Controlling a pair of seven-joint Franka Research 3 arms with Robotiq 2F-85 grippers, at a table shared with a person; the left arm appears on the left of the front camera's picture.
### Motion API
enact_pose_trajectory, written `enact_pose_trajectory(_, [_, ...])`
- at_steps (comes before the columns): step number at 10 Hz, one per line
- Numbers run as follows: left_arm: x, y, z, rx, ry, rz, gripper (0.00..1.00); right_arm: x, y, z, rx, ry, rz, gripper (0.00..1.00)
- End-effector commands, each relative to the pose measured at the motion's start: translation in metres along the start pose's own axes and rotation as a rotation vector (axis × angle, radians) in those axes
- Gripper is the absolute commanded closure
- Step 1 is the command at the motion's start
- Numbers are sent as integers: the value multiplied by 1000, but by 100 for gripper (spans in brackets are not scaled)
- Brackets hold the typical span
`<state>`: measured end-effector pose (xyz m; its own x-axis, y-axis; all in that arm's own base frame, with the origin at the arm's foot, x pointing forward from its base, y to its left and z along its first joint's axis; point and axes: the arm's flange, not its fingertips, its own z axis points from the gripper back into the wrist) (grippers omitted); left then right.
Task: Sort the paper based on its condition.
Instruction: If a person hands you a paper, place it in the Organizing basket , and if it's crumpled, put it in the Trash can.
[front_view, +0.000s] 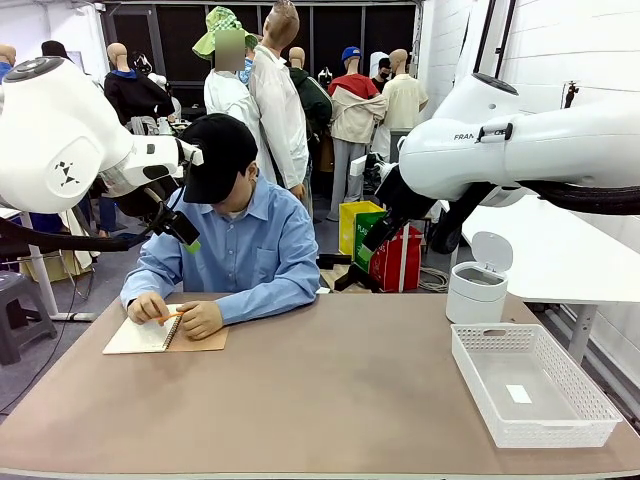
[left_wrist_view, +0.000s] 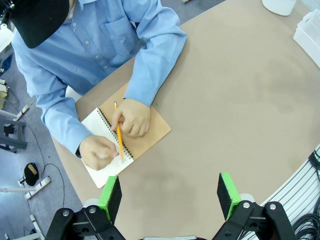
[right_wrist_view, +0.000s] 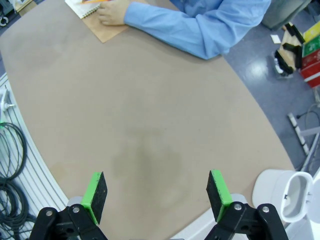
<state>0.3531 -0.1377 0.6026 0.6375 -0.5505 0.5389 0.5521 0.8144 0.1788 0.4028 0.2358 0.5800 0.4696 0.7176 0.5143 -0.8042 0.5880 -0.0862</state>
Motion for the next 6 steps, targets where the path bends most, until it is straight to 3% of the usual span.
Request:
enact_pose_trajectory(1, [0, 1, 1, -3, -3, -5, 0, 0, 1, -1, -1, 3, -5, 0])
enact_pose_trajectory(6, [0, 1, 1, -3, -3, -5, 0, 0, 1, -1, -1, 3, -5, 0])
